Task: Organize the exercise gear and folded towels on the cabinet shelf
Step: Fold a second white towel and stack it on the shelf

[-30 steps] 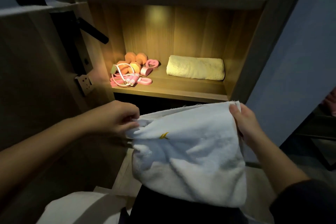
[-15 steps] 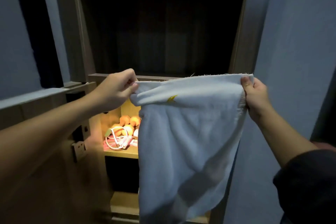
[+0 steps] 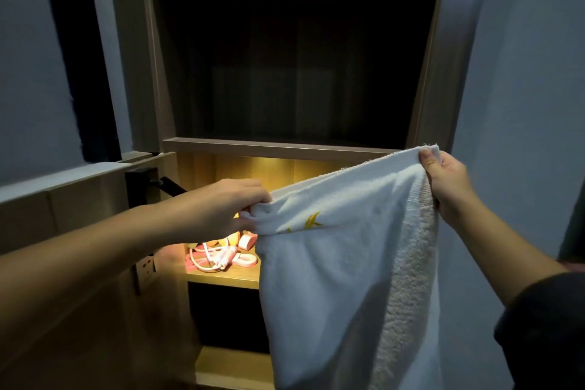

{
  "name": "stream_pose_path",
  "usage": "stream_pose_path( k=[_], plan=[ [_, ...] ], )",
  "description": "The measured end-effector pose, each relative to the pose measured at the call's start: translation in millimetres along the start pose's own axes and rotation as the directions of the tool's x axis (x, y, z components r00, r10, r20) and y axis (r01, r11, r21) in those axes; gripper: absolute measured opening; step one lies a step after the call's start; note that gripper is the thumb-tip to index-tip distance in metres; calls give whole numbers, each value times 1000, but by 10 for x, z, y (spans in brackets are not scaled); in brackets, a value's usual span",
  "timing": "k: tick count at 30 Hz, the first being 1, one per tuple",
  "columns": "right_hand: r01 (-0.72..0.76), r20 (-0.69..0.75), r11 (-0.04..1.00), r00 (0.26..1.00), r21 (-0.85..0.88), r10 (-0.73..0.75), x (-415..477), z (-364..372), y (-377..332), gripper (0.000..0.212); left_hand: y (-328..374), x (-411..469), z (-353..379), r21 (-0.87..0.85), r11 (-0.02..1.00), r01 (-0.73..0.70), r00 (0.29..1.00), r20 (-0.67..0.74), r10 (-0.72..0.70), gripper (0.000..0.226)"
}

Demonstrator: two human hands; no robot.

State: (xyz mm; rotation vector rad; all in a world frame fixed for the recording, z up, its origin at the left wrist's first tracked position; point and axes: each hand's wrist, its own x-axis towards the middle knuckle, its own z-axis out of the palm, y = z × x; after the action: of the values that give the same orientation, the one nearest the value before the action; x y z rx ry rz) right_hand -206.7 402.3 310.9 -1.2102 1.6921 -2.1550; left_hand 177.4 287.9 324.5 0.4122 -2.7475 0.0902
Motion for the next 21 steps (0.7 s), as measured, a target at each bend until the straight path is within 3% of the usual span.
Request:
stream_pose_path(
  k=[4,8,10,13,19,21],
  plan=[
    [2,49,1000,999,-25,-1,-30,90,-25,27,-55,100,-7,77,995,62,998,22,-64,19],
    [74,166,994,984,-80,-60,-25,296,-159,27,41,369,-72,154,988,13,1000,9,-15,19],
    [113,178,990,979,-86,-97,10,295,-214,26,-4,456,-122,308,951,2,1000,1,-3,24],
    [121,77,982,991,-143,-110,96,115,-164,22,-189,444,-212,508,861,25,999,-48,0,23],
    [18,-15,977,1000,-212,-21,112,5,8,38,-114,411,-87,387,922,-30,997,-59,57,8],
    [7,-14,973,1000,-230,-11,70,-9,73,34,-91,320,-8,314,949,-18,998,-51,36,17]
  ],
)
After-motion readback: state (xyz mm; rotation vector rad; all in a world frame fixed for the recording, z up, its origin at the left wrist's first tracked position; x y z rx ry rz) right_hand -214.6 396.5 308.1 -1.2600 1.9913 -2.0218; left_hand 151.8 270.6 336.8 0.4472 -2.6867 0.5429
